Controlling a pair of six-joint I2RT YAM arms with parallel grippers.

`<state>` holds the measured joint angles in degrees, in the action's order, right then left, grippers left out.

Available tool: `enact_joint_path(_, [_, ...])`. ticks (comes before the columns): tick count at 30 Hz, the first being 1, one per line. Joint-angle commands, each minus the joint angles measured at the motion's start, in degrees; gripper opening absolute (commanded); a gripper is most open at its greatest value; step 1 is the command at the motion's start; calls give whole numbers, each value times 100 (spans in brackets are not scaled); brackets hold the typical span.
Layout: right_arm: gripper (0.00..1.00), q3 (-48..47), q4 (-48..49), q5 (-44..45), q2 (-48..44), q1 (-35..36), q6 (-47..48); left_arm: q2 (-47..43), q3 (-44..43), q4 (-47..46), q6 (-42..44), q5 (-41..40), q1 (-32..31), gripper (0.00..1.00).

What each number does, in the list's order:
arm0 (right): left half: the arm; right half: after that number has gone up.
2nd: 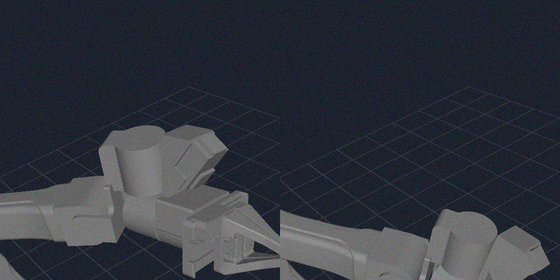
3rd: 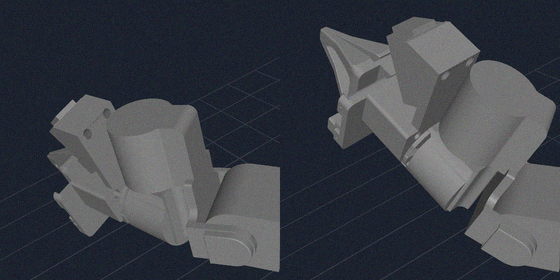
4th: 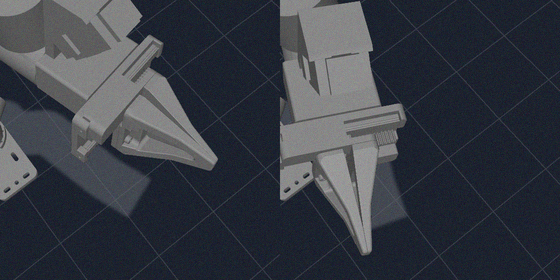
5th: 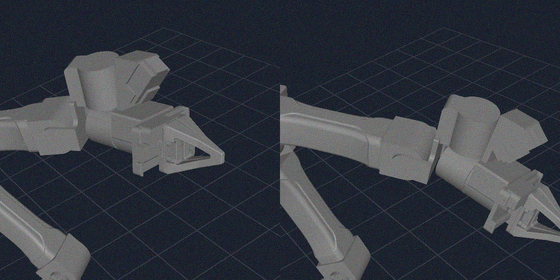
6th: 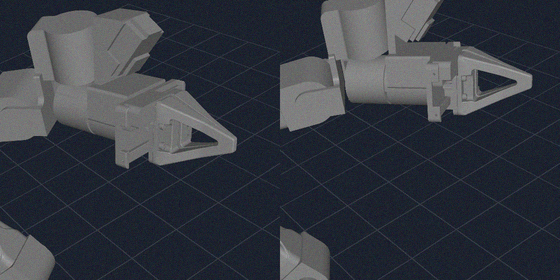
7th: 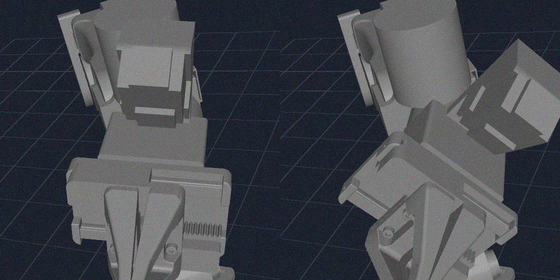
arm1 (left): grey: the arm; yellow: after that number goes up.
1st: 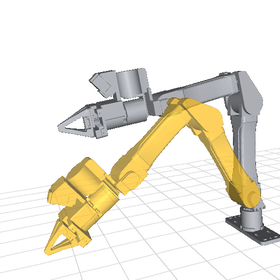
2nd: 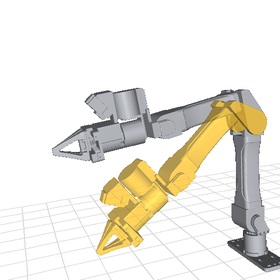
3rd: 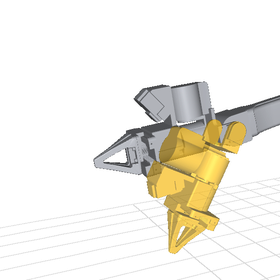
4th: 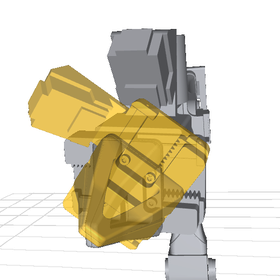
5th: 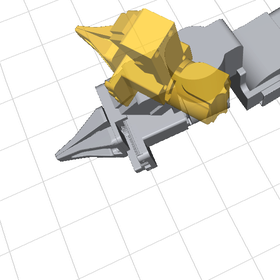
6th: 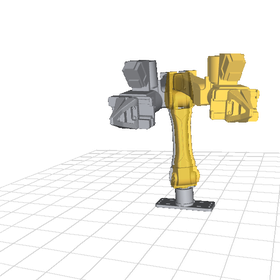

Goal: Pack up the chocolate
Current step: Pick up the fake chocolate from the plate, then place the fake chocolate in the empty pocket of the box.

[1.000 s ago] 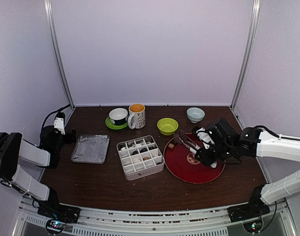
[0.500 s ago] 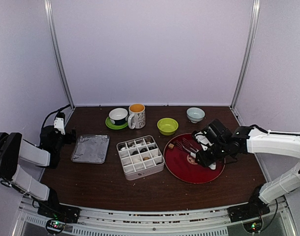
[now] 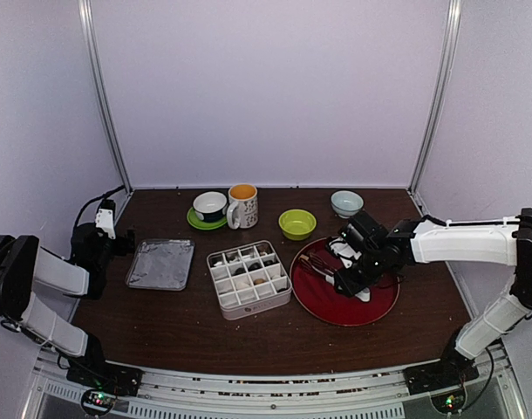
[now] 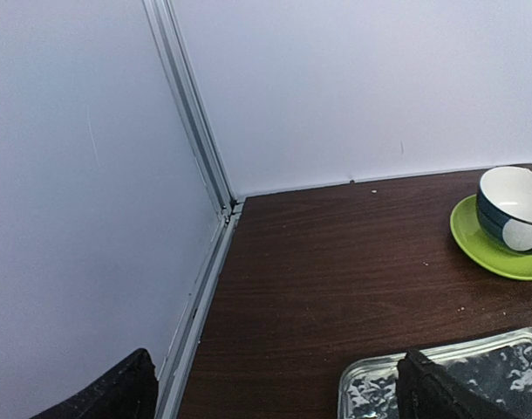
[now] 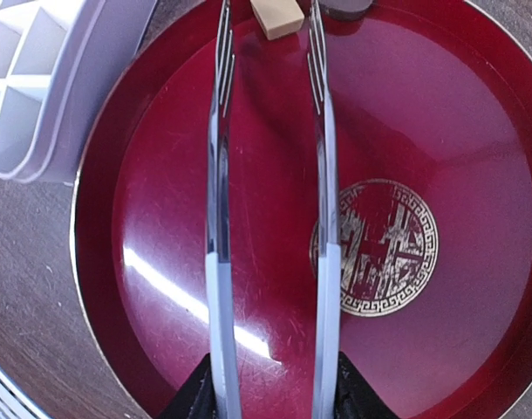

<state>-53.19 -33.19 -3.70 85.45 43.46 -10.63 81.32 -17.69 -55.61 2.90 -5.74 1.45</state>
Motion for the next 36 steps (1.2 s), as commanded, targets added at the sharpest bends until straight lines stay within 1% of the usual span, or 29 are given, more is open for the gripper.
enact_joint_path(1, [39, -327, 142, 38, 121, -71, 76, 29, -129, -228, -44, 46, 38, 98])
enact_joint_path(8, [39, -499, 202, -51, 431, -160, 190, 33, -129, -230, -49, 46, 38, 98])
enact_joint_path(13, [26, -535, 201, -161, 377, -171, 253, 33, -129, -225, -44, 47, 44, 98])
enact_joint_path(15, [23, -491, 176, -203, 228, -170, 298, 33, -129, -230, -47, 46, 33, 98])
enact_joint_path(18, [22, -358, 163, -500, -48, -135, 456, 33, -129, -226, -45, 46, 46, 98])
enact_joint_path(23, [22, -122, 226, -757, -706, 93, 536, 33, -129, -228, -51, 46, 43, 98])
enact_joint_path(28, [21, 27, 251, -1409, -1209, 349, 665, 29, -129, -230, -44, 46, 38, 98])
enact_joint_path(29, [21, 8, 209, -1599, -1229, 390, 688, 33, -129, -229, -51, 46, 38, 98])
enact_joint_path(32, [22, -112, -27, -1719, -1164, 574, 740, 33, -129, -226, -50, 46, 40, 98])
enact_joint_path(36, [22, -219, -138, -1594, -930, 907, 802, 33, -129, -230, -51, 46, 42, 98])
